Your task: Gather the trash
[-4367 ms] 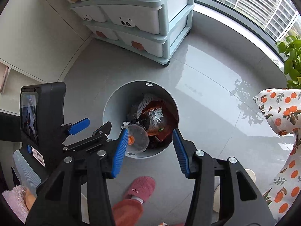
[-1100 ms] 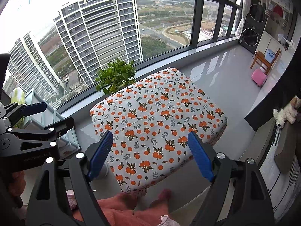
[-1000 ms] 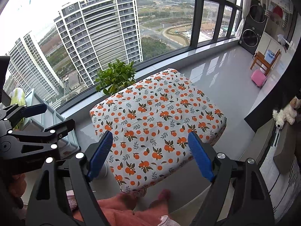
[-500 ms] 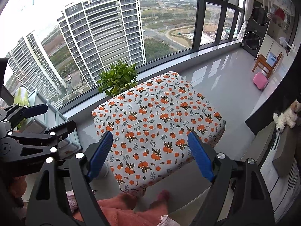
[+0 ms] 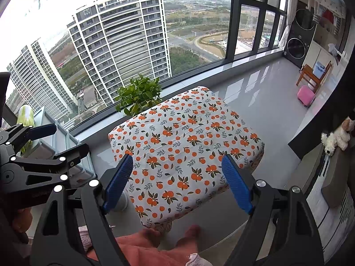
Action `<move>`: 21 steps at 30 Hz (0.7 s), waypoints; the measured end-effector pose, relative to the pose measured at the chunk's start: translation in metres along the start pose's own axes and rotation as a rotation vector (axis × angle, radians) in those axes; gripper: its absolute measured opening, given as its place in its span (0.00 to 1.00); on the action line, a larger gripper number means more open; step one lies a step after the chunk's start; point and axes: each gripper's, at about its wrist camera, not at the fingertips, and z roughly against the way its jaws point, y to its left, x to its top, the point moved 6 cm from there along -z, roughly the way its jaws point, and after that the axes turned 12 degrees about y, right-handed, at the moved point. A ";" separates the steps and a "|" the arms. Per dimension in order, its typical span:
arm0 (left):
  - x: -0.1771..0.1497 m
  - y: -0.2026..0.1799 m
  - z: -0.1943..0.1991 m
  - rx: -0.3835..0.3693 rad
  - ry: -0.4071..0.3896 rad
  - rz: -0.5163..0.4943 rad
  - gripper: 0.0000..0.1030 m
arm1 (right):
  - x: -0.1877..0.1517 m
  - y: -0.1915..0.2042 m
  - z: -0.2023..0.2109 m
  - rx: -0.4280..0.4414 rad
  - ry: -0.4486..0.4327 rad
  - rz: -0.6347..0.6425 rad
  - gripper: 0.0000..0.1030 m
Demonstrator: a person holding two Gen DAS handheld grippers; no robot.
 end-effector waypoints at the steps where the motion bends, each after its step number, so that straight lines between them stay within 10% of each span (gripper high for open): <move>1: 0.000 0.000 0.000 -0.001 0.000 0.000 0.83 | 0.000 0.000 0.000 0.000 0.000 -0.001 0.77; 21: -0.001 0.001 -0.001 -0.001 -0.001 0.003 0.83 | 0.000 0.000 0.001 0.001 -0.001 0.000 0.77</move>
